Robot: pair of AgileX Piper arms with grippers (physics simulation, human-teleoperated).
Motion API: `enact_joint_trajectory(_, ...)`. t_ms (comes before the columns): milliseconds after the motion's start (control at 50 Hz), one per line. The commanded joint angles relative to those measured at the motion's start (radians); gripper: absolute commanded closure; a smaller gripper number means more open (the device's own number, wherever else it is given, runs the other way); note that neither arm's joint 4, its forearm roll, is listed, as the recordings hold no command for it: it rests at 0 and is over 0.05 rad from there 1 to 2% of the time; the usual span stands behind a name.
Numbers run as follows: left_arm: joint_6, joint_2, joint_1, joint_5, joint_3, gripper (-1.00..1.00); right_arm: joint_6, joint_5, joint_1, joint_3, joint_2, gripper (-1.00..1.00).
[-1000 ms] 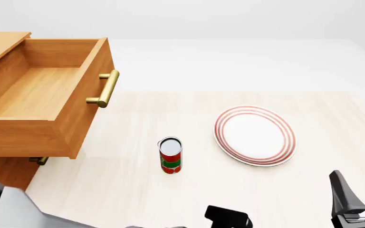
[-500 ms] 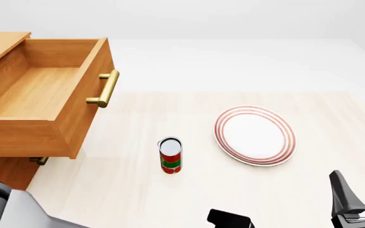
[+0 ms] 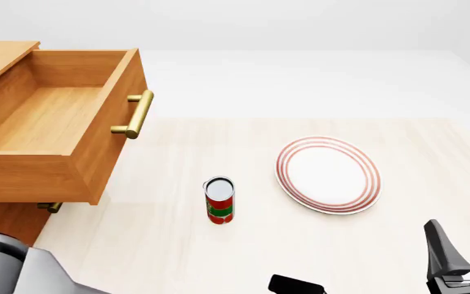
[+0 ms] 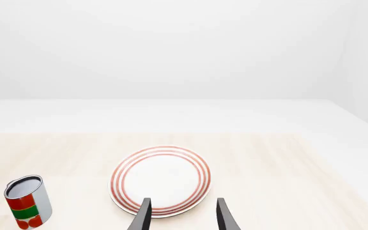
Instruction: Put the bowl in the top drawer of the cabinet.
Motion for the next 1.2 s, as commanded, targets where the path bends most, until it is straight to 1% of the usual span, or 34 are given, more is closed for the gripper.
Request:
enact_joint_trajectory(20, 0.005, -0.002, 0.003, -0.005, 0.001, 1.00, 0.001, 0.000, -0.001, 0.000, 0.000, -1.00)
enact_joint_trajectory(120, 0.021, -0.009, 0.018, 0.010, -0.003, 1.00, -0.001, 0.000, 0.000, 0.000, -0.001, -1.00)
enact_joint_trajectory(440, 0.030, -0.034, 0.030, 0.036, -0.007, 1.00, 0.000, 0.000, 0.000, 0.000, 0.000, -1.00)
enact_joint_trajectory(580, 0.042, -0.056, 0.048, 0.054, -0.008, 1.00, 0.000, 0.000, 0.000, 0.000, 0.000, -1.00)
enact_joint_trajectory(880, 0.102, -0.125, 0.097, 0.096, -0.003, 1.00, 0.000, 0.000, 0.000, 0.000, 0.000, -1.00)
enact_joint_trajectory(1200, 0.129, -0.179, 0.141, 0.124, 0.012, 1.00, 0.000, 0.000, 0.000, 0.000, 0.000, -1.00)
